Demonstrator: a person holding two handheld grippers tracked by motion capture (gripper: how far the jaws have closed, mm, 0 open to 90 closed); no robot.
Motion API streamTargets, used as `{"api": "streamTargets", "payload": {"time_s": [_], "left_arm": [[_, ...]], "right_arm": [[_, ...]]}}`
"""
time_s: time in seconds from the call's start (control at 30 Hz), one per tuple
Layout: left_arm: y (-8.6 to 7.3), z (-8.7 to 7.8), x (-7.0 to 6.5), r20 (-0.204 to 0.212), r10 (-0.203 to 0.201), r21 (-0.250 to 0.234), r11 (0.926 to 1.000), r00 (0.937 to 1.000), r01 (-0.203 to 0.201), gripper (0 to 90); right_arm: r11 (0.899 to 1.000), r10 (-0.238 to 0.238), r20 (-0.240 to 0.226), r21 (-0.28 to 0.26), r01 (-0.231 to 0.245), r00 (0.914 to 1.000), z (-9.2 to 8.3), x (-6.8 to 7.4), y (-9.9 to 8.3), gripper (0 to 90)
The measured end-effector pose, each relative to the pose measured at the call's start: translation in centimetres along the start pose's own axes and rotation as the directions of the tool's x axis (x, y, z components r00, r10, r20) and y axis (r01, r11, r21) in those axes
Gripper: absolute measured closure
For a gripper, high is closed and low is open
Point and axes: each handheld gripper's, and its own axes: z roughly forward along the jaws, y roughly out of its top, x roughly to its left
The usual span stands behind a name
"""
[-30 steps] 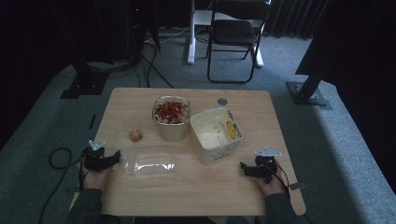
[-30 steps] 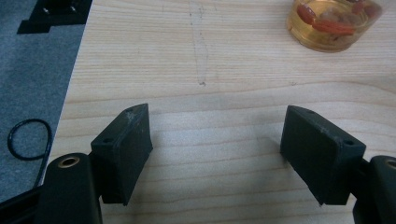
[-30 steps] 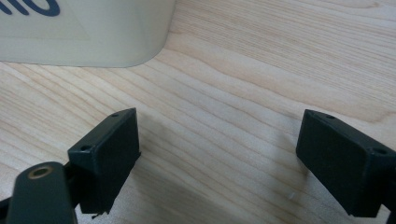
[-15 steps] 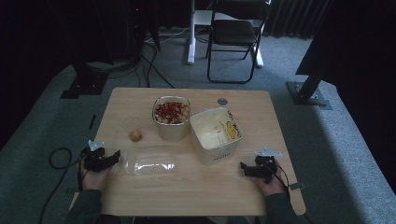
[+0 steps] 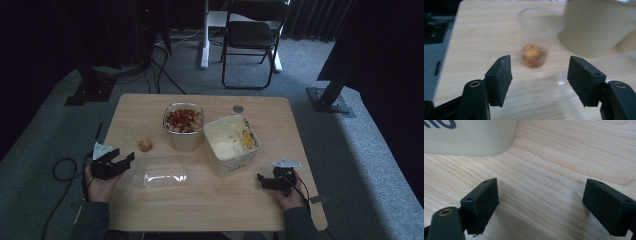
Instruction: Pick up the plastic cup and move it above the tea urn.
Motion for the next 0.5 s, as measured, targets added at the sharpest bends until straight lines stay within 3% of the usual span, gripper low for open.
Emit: {"api": "streamTargets", "payload": {"time_s": [0.13,0.3,0.4,0.5], "left_arm": [[0.4,0.7,-1.1,0.037,0.025,0.022,0.9994,0.9990,-0.026,37.1],[-0.3,2.6,-1.5,0.069,0.054,0.098,0.9933,0.9962,-0.060,40.7],[-0.8,3.6,-1.5,0.063,0.063,0.147,0.9865,0.9960,-0.072,48.4],[-0.9,4.0,-1.5,0.094,0.073,0.179,0.9798,0.9929,-0.089,57.8]], "right_arm": [[1.000,0.000,0.000,0.000,0.000,1.0000,0.0,0.0,0.0,12.9],[1.000,0.000,0.000,0.000,0.000,1.0000,0.0,0.0,0.0,13.0],[1.000,0.000,0.000,0.000,0.000,1.0000,0.0,0.0,0.0,12.9],[1.000,0.000,0.000,0.000,0.000,1.0000,0.0,0.0,0.0,12.9]]}}
